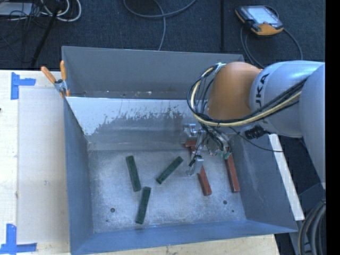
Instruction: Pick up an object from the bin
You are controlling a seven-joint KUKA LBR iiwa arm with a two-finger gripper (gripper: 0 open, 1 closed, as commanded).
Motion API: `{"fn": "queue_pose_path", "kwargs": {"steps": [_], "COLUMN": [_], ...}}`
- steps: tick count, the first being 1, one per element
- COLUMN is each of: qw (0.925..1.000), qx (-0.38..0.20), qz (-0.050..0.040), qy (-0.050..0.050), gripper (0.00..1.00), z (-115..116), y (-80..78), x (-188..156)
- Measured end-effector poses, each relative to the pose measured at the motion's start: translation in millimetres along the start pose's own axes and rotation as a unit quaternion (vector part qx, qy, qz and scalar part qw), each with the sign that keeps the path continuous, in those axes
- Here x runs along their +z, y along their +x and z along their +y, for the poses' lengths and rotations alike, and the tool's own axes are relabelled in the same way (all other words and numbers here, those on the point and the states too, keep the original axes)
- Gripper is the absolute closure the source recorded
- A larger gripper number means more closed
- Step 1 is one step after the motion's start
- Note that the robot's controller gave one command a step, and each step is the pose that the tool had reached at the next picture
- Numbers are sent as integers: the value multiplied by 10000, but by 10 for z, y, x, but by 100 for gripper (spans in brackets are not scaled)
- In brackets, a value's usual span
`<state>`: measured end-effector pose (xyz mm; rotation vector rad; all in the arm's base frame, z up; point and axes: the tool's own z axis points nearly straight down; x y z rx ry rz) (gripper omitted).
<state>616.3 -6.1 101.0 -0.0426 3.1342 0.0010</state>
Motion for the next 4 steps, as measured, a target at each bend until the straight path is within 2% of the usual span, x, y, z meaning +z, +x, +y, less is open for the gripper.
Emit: {"fn": "queue_pose_path", "kwargs": {"steps": [1,2,3,4], "qw": [9989,9924,9924,9893], "qx": [-475,-1230,-1231,-1460], "qz": [63,38,38,10], "qy": [-1,-6,-5,0], "gripper": [0,100,100,100], "z": [305,495,496,49], "y": [49,145,145,140], "x": [306,307,307,-1357]}}
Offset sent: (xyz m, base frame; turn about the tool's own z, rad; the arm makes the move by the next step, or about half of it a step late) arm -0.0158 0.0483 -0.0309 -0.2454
